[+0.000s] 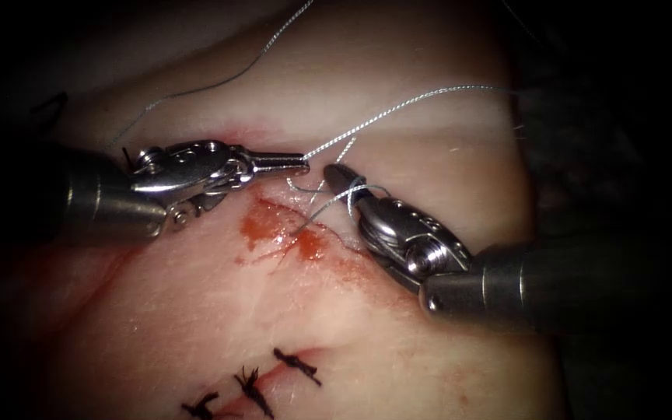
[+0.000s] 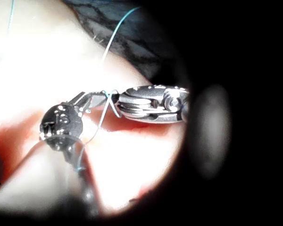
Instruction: Wound Closure
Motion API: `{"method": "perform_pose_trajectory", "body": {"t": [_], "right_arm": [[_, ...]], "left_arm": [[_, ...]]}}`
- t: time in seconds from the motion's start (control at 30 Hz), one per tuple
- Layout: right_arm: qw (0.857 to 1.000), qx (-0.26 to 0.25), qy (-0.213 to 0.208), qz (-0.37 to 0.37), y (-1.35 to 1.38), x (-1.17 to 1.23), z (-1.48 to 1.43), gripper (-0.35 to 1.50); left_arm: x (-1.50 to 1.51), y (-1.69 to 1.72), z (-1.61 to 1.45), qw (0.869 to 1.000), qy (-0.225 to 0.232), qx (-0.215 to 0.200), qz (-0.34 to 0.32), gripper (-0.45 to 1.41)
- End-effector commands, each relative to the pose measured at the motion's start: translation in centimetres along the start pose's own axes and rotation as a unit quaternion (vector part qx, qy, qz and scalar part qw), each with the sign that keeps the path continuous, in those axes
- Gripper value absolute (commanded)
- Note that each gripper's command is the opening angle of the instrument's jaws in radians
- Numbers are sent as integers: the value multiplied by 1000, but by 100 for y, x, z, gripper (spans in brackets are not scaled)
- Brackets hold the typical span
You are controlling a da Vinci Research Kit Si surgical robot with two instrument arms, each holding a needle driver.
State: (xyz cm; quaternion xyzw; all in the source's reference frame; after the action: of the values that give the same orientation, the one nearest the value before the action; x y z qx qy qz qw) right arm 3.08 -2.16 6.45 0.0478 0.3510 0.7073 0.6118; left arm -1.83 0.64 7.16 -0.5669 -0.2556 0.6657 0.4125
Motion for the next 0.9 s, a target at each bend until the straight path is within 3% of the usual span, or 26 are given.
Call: {"method": "perform_pose_trajectory", "body": {"t": [0.03,0.27,0.3,0.37,0.4,0.47,0.53,0.63,0.9], "right_arm": [[1000,-4,-6,-4,4,-10,4,-35],[1000,-1,-11,2,8,-9,11,-35],[1000,-1,-11,2,8,-9,12,-27],[1000,-2,-10,3,7,-9,15,29],[1000,-4,-11,4,4,-7,19,44],[1000,3,-12,3,4,-6,22,37],[1000,7,-15,8,6,-8,23,44],[1000,9,-15,11,8,-11,25,74],[1000,8,-11,13,8,-7,32,76]], "left_arm": [[-1,1,6,1000,0,-2,-3,-45],[0,6,9,1000,1,-1,-4,-45],[-1,5,10,1000,1,-1,-4,-45],[-1,4,10,1000,1,-1,-3,-45],[0,3,11,1000,0,-2,-3,-45],[0,2,11,1000,0,-2,-3,-45],[0,2,11,1000,0,-2,-3,-45],[1,1,10,1000,0,-1,-3,-45],[3,-2,11,1000,1,0,-3,-45]]}}
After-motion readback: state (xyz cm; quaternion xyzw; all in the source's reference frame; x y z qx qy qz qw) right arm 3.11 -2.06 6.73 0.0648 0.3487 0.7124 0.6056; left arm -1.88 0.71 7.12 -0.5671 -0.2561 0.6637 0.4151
